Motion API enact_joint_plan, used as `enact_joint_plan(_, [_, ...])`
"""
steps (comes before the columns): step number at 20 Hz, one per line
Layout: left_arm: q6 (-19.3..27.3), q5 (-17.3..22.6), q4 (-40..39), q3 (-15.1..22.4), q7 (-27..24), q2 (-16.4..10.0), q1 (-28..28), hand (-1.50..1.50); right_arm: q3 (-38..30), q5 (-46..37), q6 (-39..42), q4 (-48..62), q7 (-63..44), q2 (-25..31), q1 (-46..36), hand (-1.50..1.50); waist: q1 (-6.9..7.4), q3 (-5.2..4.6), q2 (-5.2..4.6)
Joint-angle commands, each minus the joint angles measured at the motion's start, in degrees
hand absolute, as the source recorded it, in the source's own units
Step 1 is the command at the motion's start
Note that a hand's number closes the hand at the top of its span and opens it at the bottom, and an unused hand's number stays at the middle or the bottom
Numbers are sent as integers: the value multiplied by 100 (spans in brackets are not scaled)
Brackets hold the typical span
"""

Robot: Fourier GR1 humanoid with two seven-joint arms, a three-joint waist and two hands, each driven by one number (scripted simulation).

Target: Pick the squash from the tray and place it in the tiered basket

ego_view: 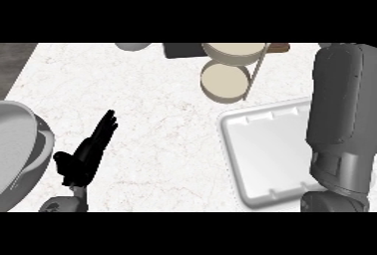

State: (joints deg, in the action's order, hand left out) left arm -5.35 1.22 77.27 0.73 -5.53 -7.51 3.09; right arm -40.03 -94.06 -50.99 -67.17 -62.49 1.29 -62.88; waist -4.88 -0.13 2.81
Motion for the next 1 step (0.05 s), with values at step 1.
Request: enact_joint_plan(1, [-42,41,56,-56,99,-89,-76,0,322,151,649,-961,-325,-122,623,-150,-49,7,56])
